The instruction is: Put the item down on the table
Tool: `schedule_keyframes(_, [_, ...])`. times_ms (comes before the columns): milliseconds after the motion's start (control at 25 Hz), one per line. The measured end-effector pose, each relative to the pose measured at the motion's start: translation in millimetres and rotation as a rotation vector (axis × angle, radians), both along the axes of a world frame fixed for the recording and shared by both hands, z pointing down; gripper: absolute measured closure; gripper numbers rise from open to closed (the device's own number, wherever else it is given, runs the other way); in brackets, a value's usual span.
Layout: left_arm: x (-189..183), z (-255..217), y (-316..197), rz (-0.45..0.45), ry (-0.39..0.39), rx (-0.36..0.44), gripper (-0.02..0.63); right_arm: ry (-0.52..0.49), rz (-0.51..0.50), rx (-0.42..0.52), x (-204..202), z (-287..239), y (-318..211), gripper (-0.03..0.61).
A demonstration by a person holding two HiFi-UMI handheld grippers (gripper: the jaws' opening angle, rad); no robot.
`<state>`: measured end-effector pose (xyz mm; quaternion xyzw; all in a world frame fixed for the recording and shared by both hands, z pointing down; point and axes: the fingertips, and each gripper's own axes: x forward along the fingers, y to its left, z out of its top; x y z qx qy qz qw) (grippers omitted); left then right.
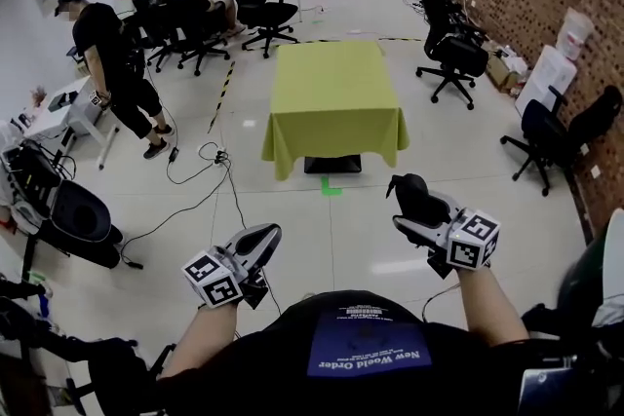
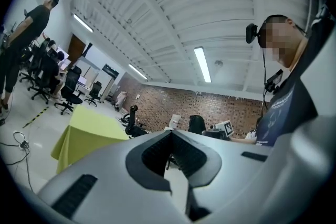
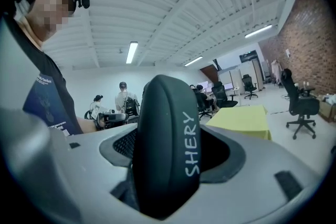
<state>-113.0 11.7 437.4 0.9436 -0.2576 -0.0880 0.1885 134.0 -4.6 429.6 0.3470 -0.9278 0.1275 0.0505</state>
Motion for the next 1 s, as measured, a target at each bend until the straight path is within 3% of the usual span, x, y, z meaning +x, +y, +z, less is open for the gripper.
schedule_keyframes(360, [-53.0, -10.1, -124.9, 0.046, -0.018, 0.019, 0.611, -0.002, 0.020, 0.009, -56.8, -7.3, -118.6, 0.258])
schedule_keyframes(640, [-61.8, -0.5, -199.5, 0.000, -0.034, -0.004, 0.611, -0.011, -0.018, 0.002, -55.6, -3.0, -208.8, 0.258])
schedule_keyframes(760, [-51.4, -0.1, -237.5, -0.044, -0.031, -0.012, 0.612, -0.014, -0.052, 0.004, -45.2, -1.5, -254.0, 0.258])
schedule_keyframes(1000, [3.5, -9.5, -321.4, -0.140, -0.030, -0.002, 0.611, 0.006, -0.159, 0.013, -1.1, -5.9, -355.9, 0.258])
